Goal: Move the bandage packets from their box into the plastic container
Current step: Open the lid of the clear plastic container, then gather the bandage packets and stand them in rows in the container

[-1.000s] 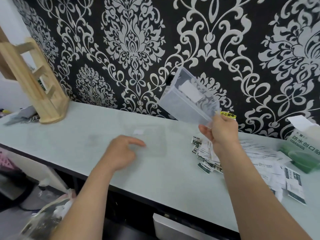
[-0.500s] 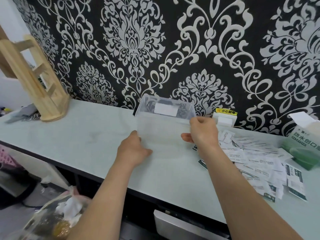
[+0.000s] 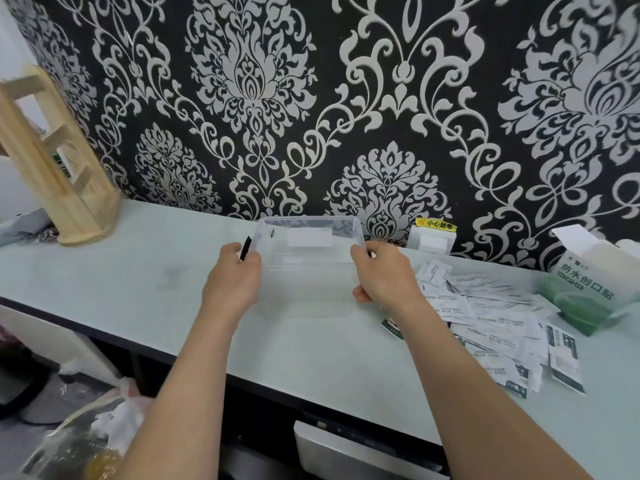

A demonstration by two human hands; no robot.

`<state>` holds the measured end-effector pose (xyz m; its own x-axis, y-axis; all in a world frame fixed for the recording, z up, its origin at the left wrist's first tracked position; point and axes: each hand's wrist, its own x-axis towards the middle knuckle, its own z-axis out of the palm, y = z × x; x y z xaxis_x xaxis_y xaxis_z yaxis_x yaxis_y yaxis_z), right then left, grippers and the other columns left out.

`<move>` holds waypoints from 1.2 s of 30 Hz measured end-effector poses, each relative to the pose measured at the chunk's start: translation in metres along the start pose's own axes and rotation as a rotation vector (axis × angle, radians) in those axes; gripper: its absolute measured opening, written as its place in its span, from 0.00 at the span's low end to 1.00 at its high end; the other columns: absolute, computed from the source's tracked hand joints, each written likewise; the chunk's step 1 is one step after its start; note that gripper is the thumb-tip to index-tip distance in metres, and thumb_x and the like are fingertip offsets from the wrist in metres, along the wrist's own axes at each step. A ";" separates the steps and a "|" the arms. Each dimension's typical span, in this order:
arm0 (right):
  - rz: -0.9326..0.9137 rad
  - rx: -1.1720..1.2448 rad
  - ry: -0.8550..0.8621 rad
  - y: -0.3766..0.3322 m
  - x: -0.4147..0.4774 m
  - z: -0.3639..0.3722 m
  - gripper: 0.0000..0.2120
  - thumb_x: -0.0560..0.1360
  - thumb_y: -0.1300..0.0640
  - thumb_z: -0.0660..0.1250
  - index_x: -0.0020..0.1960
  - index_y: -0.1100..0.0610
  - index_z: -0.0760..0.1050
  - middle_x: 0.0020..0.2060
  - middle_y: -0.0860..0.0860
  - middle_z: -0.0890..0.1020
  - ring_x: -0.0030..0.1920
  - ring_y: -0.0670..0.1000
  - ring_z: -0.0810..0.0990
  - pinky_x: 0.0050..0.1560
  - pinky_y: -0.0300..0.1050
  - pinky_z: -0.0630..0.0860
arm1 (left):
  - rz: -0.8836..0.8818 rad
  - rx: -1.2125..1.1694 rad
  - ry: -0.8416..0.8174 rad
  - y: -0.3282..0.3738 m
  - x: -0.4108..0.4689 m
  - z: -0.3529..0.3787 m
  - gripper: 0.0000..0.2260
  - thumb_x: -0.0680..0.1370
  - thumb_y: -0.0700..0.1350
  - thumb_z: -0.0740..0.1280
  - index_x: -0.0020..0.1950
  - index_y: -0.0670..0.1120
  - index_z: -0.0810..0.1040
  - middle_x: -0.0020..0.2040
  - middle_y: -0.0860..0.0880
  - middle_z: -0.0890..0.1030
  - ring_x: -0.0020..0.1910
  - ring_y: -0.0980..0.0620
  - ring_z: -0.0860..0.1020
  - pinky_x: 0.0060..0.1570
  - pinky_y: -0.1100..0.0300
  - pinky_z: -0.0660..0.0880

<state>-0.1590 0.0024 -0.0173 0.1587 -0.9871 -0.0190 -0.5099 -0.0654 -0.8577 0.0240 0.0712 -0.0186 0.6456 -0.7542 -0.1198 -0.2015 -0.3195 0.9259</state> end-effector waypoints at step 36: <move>-0.112 0.122 -0.100 0.075 -0.013 -0.136 0.24 0.77 0.53 0.68 0.71 0.49 0.68 0.62 0.45 0.76 0.60 0.47 0.78 0.51 0.40 0.76 | 0.637 0.223 -0.317 0.042 -0.072 0.151 0.08 0.78 0.45 0.68 0.40 0.49 0.83 0.34 0.51 0.84 0.35 0.49 0.80 0.39 0.54 0.76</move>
<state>-0.3144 -0.0095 -0.0114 0.2949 -0.9549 0.0349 -0.3790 -0.1505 -0.9131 -0.1425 0.0258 -0.0250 0.1171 -0.9509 0.2865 -0.6321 0.1512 0.7600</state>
